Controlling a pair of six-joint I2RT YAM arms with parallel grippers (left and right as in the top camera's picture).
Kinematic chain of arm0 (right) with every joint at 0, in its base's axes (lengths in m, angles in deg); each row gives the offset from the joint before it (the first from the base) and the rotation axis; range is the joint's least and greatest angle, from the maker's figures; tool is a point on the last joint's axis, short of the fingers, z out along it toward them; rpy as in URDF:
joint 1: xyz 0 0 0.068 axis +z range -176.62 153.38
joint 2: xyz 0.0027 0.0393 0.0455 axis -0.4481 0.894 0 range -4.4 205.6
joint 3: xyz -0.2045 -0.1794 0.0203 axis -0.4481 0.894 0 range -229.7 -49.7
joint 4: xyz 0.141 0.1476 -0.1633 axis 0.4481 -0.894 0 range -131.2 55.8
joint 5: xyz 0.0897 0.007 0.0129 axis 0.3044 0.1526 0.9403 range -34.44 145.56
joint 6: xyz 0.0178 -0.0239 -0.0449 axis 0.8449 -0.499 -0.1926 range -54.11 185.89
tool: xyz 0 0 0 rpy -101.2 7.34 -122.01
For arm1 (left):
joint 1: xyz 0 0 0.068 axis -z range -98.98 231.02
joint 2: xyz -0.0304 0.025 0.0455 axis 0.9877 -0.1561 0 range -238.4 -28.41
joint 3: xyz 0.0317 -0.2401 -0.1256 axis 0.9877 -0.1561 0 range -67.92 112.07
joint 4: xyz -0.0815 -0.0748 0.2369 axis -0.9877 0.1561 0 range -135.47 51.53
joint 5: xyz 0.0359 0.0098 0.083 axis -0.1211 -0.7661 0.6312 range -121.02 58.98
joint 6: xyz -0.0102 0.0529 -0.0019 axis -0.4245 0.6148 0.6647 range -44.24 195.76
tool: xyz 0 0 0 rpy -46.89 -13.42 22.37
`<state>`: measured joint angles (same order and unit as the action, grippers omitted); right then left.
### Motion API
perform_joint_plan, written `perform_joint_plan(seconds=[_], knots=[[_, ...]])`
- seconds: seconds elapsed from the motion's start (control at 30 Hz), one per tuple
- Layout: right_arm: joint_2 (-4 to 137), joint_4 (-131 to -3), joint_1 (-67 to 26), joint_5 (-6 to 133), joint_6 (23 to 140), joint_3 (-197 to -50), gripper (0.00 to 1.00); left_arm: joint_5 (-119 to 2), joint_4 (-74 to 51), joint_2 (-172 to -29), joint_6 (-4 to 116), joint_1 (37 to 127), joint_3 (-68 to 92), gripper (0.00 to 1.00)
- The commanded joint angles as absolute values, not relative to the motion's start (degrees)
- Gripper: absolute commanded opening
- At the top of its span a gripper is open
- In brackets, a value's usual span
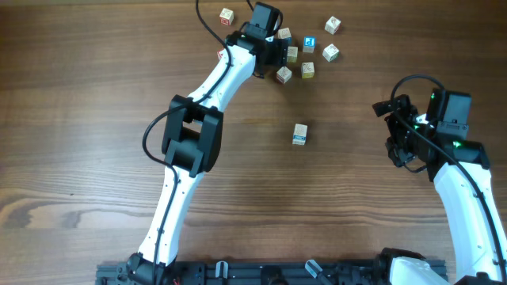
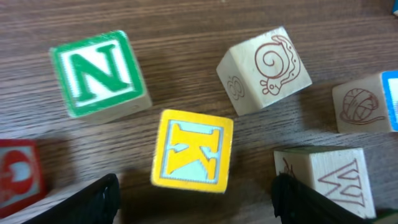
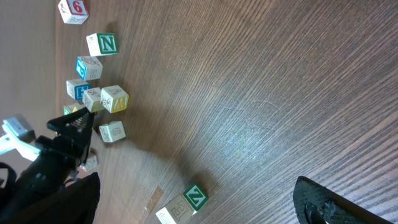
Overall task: Form a tower
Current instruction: 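Move the left gripper back to the block cluster, then grasp the yellow-edged block with the left gripper, then carry the yellow-edged block over the center stack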
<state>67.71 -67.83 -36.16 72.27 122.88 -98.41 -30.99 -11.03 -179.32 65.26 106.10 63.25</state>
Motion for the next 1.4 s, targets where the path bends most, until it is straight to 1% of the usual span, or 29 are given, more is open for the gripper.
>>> perform_joint_plan(seconds=[0.0,0.07,0.13,0.17,0.23,0.27,0.37,0.5,0.63,0.7,0.8,0.83,0.9,0.97,1.13,1.2,1.27,1.3,1.37], knots=[[68.3,-67.7,-36.1,71.9,123.4,-99.1,1.0,-31.8,-14.3,-181.8,66.4,106.3,64.5,0.78],[68.3,-67.7,-36.1,71.9,123.3,-99.1,1.0,-31.6,-16.6,-182.4,66.4,106.2,64.5,0.69],[68.3,-67.7,-36.1,71.9,123.3,-99.1,1.0,-31.4,-18.8,-183.3,66.4,105.9,64.5,0.67],[68.3,-67.7,-36.1,71.9,123.3,-99.1,1.0,-31.4,-19.1,-183.5,66.4,105.7,64.5,0.64],[68.3,-67.7,-36.1,71.9,123.3,-99.1,1.0,-31.4,-19.1,-183.8,66.4,105.4,64.5,0.52],[68.3,-67.7,-36.1,71.9,123.3,-99.1,1.0,-31.4,-19.3,-183.8,66.4,105.2,64.5,0.45],[68.3,-67.7,-36.1,71.9,123.3,-99.1,1.0,-28.5,-20.3,-183.6,66.4,104.6,64.5,0.34],[68.3,-67.7,-36.1,71.9,123.3,-99.1,1.0,-27.9,-17.0,-179.5,66.6,104.7,64.5,0.32],[68.3,-67.7,-36.1,71.9,123.3,-99.1,1.0,-27.5,-10.0,-168.1,66.5,105.9,64.5,0.31],[68.3,-67.7,-36.1,71.9,123.3,-99.1,1.0,-27.5,-3.1,-160.8,66.3,107.5,64.5,0.31],[68.3,-67.7,-36.1,71.9,123.3,-99.1,1.0,-27.6,7.6,-154.1,66.3,111.2,64.5,0.31],[68.3,-67.7,-36.1,71.9,123.3,-99.1,1.0,-27.6,11.5,-153.2,66.3,113.2,64.5,0.3],[68.3,-67.7,-36.1,71.9,123.3,-99.1,1.0,-27.6,19.0,-153.4,63.7,116.5,64.4,0.24],[68.3,-67.7,-36.1,71.9,123.3,-99.1,1.0,-27.5,25.8,-154.6,62.9,120.0,64.4,0.22],[68.3,-67.7,-36.1,71.9,123.3,-99.1,1.0,-27.5,31.8,-154.8,59.8,124.9,64.3,0.22],[68.3,-67.7,-36.1,71.9,123.3,-99.1,1.0,-27.5,32.0,-154.8,58.0,125.4,63.1,0.16],[68.3,-67.7,-36.1,71.9,123.3,-99.1,1.0,-23.6,30.6,-154.8,54.7,125.4,59.4,0.09],[68.3,-67.7,-36.1,71.9,123.3,-99.1,1.0,-21.3,29.8,-154.8,52.8,125.4,57.5,0.08],[68.3,-67.7,-36.1,71.9,123.3,-99.1,1.0,-20.7,24.9,-154.8,50.0,125.6,49.9,0.07]])
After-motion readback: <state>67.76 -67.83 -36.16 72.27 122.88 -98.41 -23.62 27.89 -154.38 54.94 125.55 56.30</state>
